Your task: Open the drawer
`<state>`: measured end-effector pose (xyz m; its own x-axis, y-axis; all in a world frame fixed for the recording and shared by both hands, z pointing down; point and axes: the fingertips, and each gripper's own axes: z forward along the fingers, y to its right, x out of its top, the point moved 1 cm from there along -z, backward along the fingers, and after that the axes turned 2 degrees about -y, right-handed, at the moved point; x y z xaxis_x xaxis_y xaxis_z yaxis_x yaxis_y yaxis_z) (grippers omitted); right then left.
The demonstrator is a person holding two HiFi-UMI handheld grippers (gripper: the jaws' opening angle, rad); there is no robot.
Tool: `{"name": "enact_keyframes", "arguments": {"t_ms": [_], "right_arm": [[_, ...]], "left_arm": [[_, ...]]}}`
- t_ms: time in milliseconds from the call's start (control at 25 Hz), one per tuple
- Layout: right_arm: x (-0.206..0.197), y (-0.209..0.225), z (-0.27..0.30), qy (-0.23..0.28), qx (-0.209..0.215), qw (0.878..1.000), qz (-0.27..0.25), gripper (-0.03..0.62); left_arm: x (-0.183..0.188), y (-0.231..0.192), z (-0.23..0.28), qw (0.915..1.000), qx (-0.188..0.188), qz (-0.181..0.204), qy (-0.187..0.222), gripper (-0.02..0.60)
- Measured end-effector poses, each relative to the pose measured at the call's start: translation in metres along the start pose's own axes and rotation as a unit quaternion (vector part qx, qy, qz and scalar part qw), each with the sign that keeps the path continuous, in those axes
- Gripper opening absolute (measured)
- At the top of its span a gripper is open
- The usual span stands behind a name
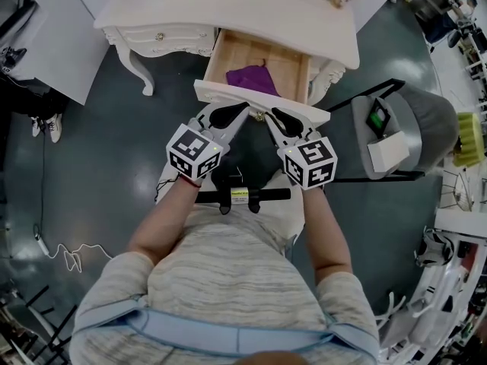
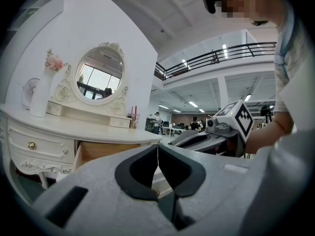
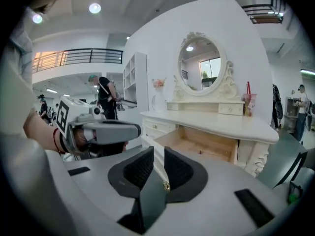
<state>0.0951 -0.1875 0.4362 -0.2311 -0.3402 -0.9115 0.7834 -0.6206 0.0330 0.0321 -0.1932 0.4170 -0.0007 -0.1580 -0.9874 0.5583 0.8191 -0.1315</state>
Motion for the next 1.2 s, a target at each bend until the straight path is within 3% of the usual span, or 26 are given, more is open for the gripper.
{"name": "enact_keyframes", "arguments": {"t_ms": [200,520,1200], "right_arm": [[0.034,-0.008,-0.017,0.083,-0.011,0.996,0.032,0.034],[0.053,-0.012,-0.036,0.140,-0.022,0.988,0.055,0.010],[0.053,-0.016,-0.048,0.143,-0.022,0.988,0.060,0.008]], "left_arm": [[0.014,0.008,-0.002,0.9998,-0.008,0.009,0.015,0.014],[0.032,0.019,-0.009,0.9990,-0.021,0.011,0.038,0.014],[0.049,0.028,-0.013,0.9976,-0.035,0.017,0.057,0.014]]}}
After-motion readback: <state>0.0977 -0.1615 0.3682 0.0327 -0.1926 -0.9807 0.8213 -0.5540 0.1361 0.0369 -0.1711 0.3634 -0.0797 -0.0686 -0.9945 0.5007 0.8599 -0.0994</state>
